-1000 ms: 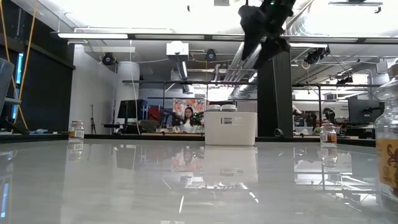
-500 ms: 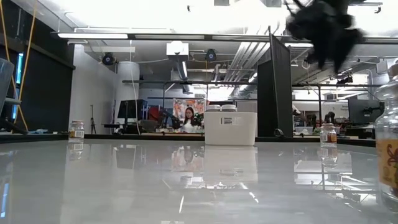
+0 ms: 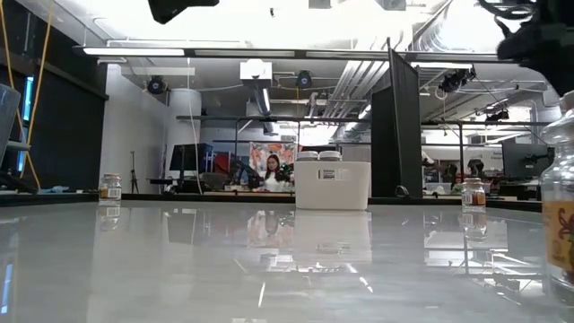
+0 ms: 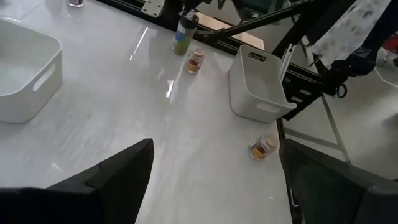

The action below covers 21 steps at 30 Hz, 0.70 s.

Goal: Sort spices by type
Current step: Put the black seasoning bottle into the black bin

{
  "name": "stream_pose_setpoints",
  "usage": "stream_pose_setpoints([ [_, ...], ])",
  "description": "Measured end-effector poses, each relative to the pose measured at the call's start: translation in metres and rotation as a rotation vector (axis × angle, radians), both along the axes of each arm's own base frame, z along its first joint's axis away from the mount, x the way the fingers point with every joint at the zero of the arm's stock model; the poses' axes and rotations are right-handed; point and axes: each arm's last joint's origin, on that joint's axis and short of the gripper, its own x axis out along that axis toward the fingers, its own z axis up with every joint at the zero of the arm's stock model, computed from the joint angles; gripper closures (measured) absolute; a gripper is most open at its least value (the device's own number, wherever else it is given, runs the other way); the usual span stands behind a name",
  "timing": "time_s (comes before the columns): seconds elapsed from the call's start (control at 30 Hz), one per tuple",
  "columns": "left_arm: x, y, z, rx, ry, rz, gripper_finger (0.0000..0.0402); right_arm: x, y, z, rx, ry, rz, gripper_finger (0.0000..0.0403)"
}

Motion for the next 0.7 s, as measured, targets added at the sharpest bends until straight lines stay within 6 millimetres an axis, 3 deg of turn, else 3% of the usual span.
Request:
stream_pose_setpoints([
  [0.33, 0.0, 0.0, -0.001, 0.002, 0.005, 0.012, 0.0067, -0.003, 0.014, -0.009, 0.034, 0.039, -0.037, 0.0128],
  [0.43, 0.0, 0.001, 0.0, 0.009, 0.003, 0.026, 0.0067, -0.005, 0.016, -0.008, 0.026, 0.047, -0.02, 0.0144],
  [0.53, 0.0, 0.001, 0.0, 0.011, 0.002, 0.029, 0.0067, -0.006, 0.017, -0.008, 0.034, 0.056, 0.0, 0.0204],
  [0.67, 0.0, 0.002, 0.0, 0.023, -0.002, 0.052, 0.0067, -0.007, 0.017, -0.014, 0.034, 0.067, 0.019, 0.0359],
  [0.7, 0.0, 0.002, 0.0, 0.023, -0.002, 0.052, 0.0067, -0.007, 0.016, -0.017, 0.033, 0.072, 0.033, 0.038],
])
